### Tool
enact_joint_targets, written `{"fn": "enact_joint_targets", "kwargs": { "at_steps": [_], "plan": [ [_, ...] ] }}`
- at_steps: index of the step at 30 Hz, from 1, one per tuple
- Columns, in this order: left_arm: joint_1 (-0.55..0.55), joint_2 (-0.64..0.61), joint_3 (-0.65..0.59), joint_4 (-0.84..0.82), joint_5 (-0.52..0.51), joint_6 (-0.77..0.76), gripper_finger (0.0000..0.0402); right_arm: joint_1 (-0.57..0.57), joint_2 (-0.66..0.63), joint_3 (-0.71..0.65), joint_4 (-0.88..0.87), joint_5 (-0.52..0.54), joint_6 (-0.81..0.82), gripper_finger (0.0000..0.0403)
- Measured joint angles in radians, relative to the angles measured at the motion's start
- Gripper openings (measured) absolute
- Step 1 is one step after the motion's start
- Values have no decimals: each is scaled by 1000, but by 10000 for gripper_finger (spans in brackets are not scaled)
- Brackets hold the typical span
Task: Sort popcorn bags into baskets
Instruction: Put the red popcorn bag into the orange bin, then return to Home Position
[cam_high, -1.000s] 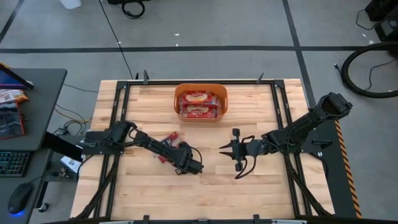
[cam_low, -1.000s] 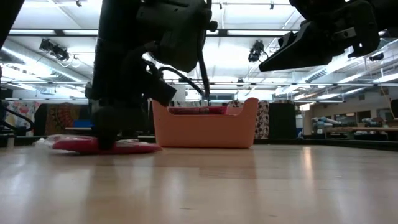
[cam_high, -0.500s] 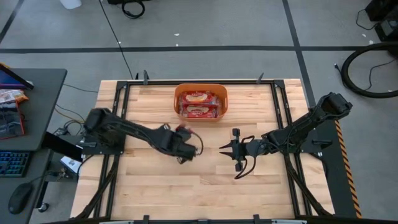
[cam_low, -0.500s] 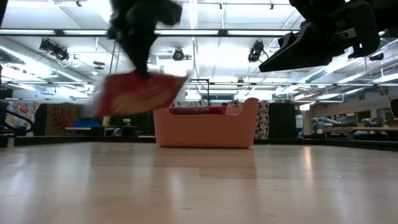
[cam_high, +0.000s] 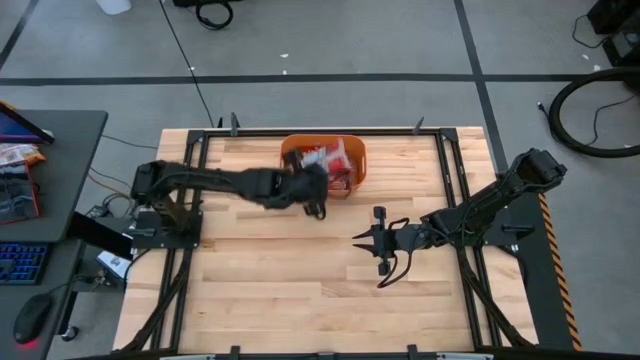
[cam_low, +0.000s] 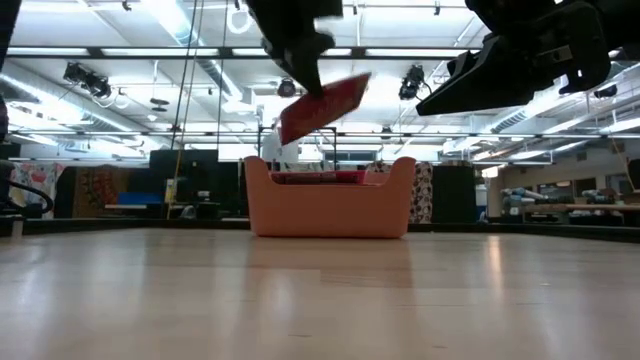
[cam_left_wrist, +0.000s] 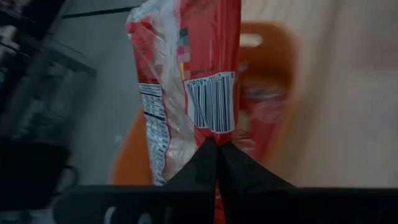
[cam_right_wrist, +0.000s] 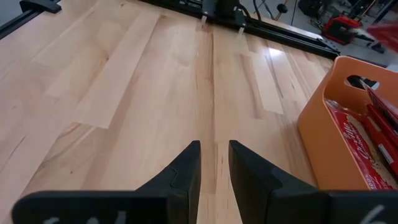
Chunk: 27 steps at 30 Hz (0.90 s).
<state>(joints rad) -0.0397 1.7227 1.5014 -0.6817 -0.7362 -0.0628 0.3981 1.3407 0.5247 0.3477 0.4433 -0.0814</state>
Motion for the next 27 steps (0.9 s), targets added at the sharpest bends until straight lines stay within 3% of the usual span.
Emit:
{"fn": "enact_joint_targets", "kwargs": {
  "at_steps": [5,9,12,21,27],
  "plan": [
    [132,29,1,64,80,201,8,0,0,0,-3,0,-1,87],
    [235,64,-3,67,241,255,9,0,0,0,-3,0,-6,87],
    [288,97,-4,54,303,259,19,0,0,0,-5,1,-7,87],
    [264,57,-4,29,350,231,133,-2,-2,0,-53,51,27,87],
    [261,4,-4,-102,416,150,158,-2,-9,-4,-67,69,47,87]
  ]
}}
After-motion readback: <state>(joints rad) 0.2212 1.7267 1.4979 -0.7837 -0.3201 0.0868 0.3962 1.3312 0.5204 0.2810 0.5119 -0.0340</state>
